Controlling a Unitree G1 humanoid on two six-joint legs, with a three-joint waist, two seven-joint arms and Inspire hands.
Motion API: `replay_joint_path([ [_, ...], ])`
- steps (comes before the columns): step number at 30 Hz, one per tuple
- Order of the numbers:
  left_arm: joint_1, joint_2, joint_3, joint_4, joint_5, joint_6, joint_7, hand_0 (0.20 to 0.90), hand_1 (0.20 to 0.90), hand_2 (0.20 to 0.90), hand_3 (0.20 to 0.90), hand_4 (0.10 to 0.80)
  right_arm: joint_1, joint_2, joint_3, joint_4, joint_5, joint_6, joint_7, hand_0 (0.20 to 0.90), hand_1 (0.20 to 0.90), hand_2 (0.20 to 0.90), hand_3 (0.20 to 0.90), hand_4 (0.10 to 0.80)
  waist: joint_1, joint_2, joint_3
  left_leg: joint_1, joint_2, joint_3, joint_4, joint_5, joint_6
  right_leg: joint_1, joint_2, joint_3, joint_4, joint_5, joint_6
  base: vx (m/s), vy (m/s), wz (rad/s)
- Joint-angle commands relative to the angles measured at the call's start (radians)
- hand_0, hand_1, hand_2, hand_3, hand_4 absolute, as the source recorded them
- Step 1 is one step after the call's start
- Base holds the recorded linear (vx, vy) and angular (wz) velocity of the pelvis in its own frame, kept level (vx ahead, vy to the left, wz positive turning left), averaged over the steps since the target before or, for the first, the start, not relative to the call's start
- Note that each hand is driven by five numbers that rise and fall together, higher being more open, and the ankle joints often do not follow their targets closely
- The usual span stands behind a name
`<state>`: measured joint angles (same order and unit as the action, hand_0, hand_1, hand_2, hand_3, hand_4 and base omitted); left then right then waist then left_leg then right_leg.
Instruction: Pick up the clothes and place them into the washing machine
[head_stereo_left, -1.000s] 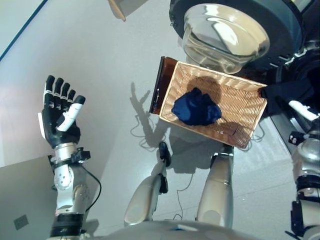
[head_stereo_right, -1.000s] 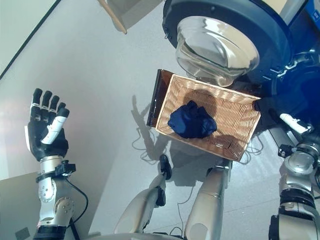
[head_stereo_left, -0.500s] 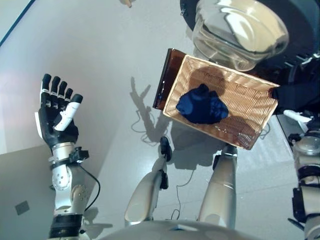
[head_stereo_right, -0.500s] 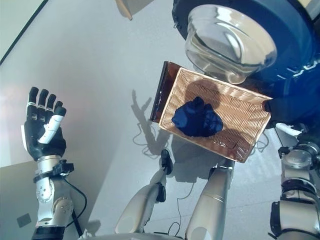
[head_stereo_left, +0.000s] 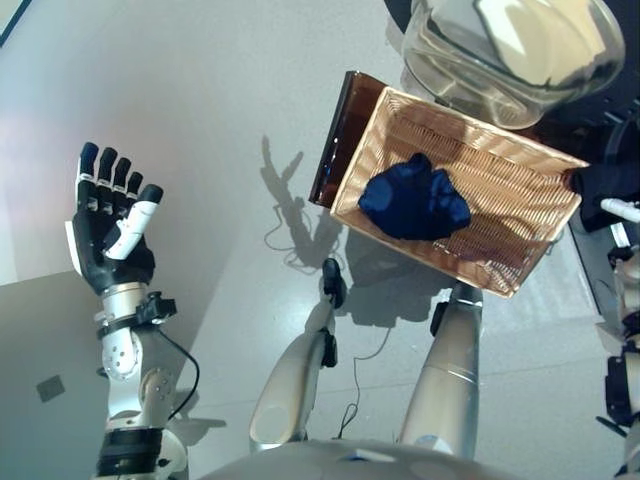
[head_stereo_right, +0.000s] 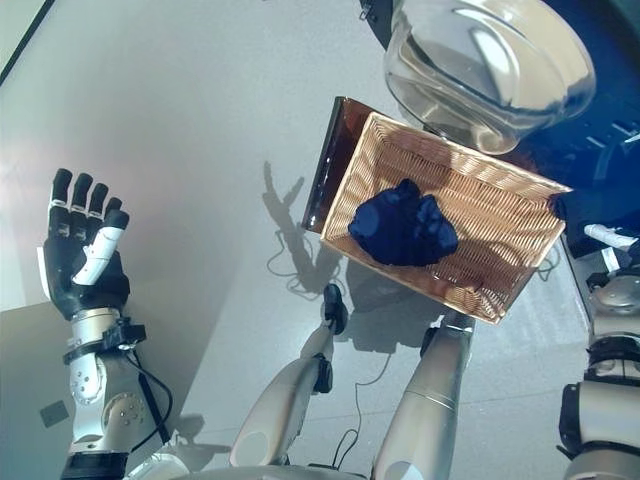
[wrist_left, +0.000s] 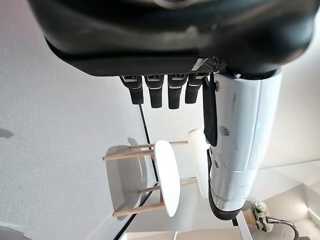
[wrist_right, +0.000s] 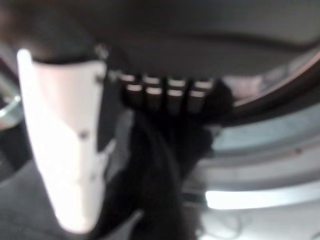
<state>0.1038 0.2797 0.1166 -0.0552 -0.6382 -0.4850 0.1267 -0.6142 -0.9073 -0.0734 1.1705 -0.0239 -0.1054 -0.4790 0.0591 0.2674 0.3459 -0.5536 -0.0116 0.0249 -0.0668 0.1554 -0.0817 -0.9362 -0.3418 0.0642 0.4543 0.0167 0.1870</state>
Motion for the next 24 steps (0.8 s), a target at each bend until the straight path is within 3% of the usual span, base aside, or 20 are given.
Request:
replay_joint_path([
  [1, -0.018, 0.042, 0.106, -0.117, 0.000, -0.102, 0.028, 0.900, 0.900, 0.900, 0.900, 0.800, -0.091, -0.126, 0.130, 0.013, -0.051, 0.010, -0.056, 0.680, 0.680, 0.680, 0.680, 0.643, 0.006, 0.013, -0.013, -0.048, 0.029, -0.038, -0.020, -0.026, -0.093, -0.005, 0.038, 0.004, -0.063, 0.002, -0.019, -0.046, -0.004, 0.06],
  [2, -0.014, 0.041, 0.113, -0.124, 0.002, -0.102, 0.034, 0.900, 0.900, 0.900, 0.900, 0.800, -0.095, -0.132, 0.132, -0.003, -0.062, 0.018, -0.055, 0.428, 0.428, 0.428, 0.428, 0.463, 0.004, 0.013, -0.006, -0.058, 0.028, -0.037, -0.020, -0.023, -0.093, -0.020, 0.042, 0.006, -0.055, 0.002, -0.020, -0.061, -0.008, 0.08],
  [3, -0.014, 0.034, 0.117, -0.123, 0.006, -0.102, 0.038, 0.900, 0.900, 0.900, 0.900, 0.800, -0.087, -0.128, 0.131, -0.015, -0.071, 0.017, -0.059, 0.260, 0.260, 0.260, 0.260, 0.343, 0.002, 0.013, -0.002, -0.064, 0.030, -0.036, -0.020, -0.023, -0.093, -0.025, 0.042, 0.006, -0.056, 0.002, -0.020, -0.054, -0.012, 0.04],
  [4, -0.011, 0.032, 0.121, -0.125, 0.011, -0.100, 0.043, 0.900, 0.900, 0.900, 0.900, 0.800, -0.078, -0.129, 0.120, -0.034, -0.078, 0.023, -0.059, 0.200, 0.200, 0.200, 0.200, 0.300, 0.001, 0.012, 0.002, -0.072, 0.030, -0.037, -0.020, -0.021, -0.092, -0.035, 0.045, 0.006, -0.050, 0.003, -0.021, -0.036, -0.010, 0.02],
  [14, -0.032, 0.029, 0.134, -0.097, 0.019, -0.103, 0.055, 0.900, 0.900, 0.900, 0.900, 0.800, -0.092, -0.099, 0.138, 0.046, -0.105, 0.048, -0.054, 0.200, 0.200, 0.200, 0.200, 0.300, 0.002, 0.009, -0.001, -0.069, 0.023, -0.028, -0.020, -0.023, -0.088, -0.047, 0.050, 0.018, -0.040, 0.001, -0.026, 0.003, 0.011, -0.03],
  [24, -0.037, 0.013, 0.162, -0.095, 0.024, -0.101, 0.059, 0.900, 0.900, 0.900, 0.900, 0.800, -0.020, -0.120, 0.060, -0.090, -0.151, 0.069, -0.086, 0.200, 0.200, 0.200, 0.200, 0.300, -0.021, 0.010, 0.002, -0.041, 0.021, -0.025, -0.020, -0.029, -0.085, -0.025, 0.048, 0.020, -0.042, 0.003, -0.023, 0.001, 0.004, -0.04],
])
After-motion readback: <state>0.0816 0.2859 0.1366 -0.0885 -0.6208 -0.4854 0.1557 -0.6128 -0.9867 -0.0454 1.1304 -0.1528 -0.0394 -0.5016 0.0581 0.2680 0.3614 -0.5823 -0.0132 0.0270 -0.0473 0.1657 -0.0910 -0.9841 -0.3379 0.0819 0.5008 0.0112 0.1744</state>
